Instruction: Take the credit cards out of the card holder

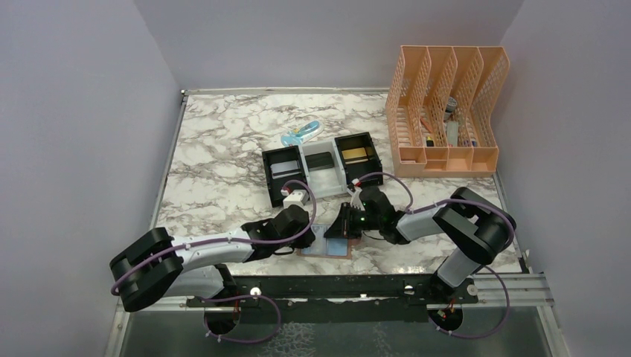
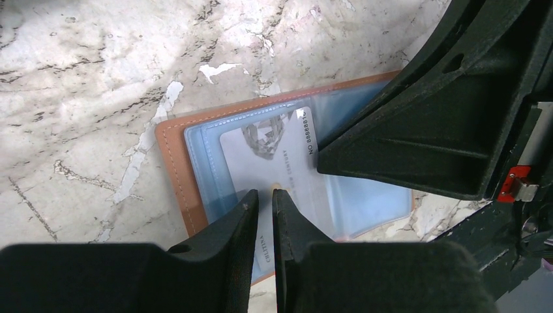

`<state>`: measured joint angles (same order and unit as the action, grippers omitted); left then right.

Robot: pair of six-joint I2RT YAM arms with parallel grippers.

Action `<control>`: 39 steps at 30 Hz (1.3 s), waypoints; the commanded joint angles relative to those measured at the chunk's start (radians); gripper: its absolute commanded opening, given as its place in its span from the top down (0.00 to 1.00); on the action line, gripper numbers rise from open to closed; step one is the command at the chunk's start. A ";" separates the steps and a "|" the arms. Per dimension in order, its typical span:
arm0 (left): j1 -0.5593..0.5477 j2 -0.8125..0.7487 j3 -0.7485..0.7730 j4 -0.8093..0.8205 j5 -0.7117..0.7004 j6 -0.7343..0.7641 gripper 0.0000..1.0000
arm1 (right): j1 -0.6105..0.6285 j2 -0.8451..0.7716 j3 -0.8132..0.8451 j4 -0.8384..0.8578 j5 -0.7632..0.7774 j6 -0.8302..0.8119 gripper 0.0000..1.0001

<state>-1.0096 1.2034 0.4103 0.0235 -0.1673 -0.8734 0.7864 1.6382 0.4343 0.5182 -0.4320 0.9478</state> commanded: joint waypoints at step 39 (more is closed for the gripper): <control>-0.011 -0.002 -0.077 -0.045 0.020 -0.017 0.84 | 0.019 0.017 -0.040 0.045 -0.046 0.047 0.79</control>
<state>-1.0103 1.1980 0.3840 0.0616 -0.1768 -0.8852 0.7902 1.6604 0.4332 0.5640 -0.4721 0.9695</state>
